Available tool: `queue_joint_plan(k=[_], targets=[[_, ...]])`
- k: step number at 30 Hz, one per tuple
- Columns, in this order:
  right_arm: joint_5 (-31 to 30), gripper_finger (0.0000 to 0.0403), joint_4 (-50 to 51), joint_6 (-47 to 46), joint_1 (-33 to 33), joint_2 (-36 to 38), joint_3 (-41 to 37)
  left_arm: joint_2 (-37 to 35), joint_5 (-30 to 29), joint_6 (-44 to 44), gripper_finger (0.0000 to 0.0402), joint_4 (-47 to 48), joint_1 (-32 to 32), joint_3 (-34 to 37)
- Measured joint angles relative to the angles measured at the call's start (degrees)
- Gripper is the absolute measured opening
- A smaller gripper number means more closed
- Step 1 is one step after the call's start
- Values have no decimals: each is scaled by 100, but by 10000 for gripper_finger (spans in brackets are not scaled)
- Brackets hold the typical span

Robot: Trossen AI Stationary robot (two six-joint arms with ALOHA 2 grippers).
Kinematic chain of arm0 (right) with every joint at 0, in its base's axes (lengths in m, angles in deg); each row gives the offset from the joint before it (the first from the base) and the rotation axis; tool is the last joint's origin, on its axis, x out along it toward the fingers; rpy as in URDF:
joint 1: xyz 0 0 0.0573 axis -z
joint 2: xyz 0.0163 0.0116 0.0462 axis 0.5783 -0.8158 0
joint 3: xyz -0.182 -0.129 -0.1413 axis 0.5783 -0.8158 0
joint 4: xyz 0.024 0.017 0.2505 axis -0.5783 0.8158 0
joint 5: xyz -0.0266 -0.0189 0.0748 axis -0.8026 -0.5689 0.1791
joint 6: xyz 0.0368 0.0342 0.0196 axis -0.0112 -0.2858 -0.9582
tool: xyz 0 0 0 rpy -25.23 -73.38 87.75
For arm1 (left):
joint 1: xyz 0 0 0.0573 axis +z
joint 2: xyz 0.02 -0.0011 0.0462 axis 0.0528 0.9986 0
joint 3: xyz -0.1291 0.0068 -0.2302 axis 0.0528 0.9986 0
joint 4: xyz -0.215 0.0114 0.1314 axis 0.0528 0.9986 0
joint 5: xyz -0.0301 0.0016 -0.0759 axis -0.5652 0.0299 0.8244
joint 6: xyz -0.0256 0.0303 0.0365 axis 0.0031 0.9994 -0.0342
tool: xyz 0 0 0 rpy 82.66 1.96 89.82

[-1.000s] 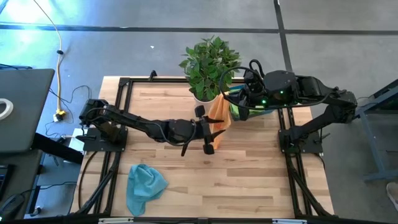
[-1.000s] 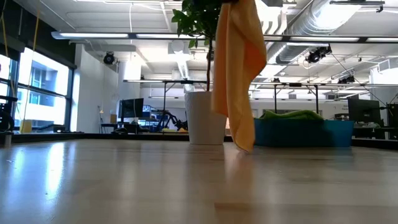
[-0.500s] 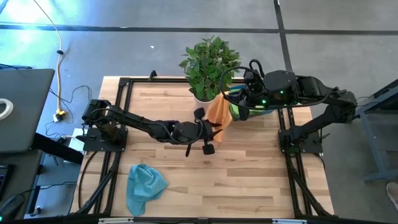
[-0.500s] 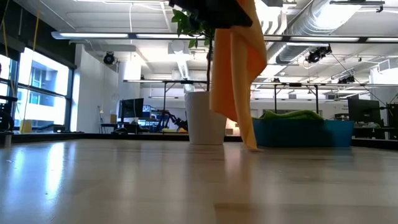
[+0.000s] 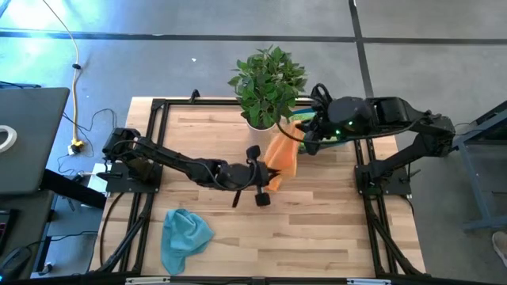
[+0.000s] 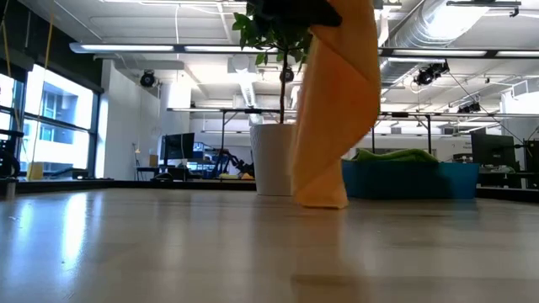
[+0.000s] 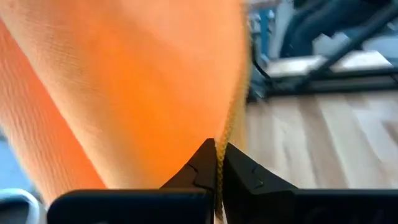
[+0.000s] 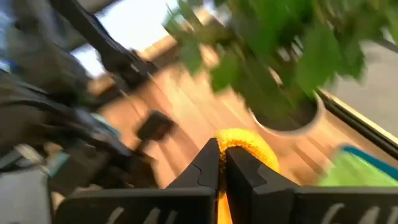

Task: Sort microfiber towel by color & place in baskets
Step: Fold the orange towel

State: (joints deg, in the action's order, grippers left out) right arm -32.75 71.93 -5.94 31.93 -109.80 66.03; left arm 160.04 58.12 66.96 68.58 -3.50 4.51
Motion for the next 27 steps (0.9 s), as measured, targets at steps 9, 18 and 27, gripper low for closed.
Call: queue_joint_plan(k=[9, 18, 27], targets=[[-537, 1, 1025, -1020, -387, -84, -1394, 1, 182, -1478, 1, 1955, -437, 0], [939, 1, -924, -1434, -902, -83, -3985, 4, 463, -2623, 0, 3245, -526, 0], [1415, 54, -2774, -2105, -1150, -83, -4924, 9, 1060, -2801, 0, 3406, -553, 0]])
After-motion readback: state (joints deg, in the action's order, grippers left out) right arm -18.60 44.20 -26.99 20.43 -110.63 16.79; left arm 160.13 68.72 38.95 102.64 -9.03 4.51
